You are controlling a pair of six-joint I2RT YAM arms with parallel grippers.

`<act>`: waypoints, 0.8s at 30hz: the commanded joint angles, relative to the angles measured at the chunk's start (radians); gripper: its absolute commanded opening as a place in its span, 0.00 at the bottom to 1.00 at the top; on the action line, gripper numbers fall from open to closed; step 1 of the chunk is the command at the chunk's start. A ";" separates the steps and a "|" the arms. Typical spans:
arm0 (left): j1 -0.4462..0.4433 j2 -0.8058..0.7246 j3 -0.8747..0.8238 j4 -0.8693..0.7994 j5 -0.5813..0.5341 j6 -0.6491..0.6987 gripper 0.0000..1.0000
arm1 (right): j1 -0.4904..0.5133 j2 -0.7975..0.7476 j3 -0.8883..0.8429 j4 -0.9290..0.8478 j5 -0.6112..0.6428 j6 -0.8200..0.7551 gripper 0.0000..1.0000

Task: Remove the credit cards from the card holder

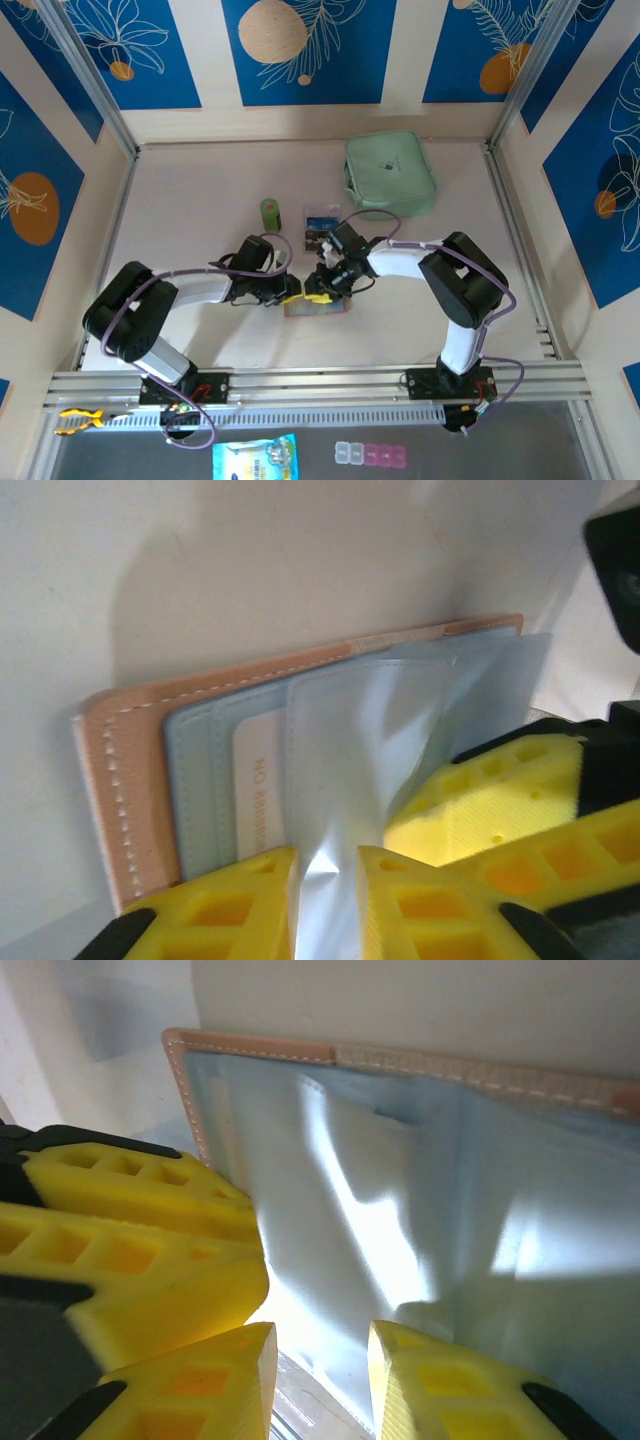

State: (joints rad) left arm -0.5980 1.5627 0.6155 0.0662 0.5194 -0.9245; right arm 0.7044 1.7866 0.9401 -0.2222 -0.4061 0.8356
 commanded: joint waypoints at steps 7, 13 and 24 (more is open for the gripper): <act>-0.008 0.035 0.046 0.010 0.030 -0.005 0.22 | -0.015 -0.140 0.016 -0.199 0.164 -0.057 0.32; -0.008 0.061 0.058 0.040 0.049 -0.017 0.23 | -0.013 -0.148 0.011 -0.217 0.168 -0.070 0.32; -0.011 0.086 0.055 0.067 0.061 -0.026 0.23 | -0.023 -0.089 0.016 -0.115 0.093 -0.044 0.24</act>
State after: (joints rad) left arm -0.5991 1.6321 0.6575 0.1230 0.5587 -0.9421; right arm 0.6903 1.6714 0.9428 -0.3748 -0.2672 0.7849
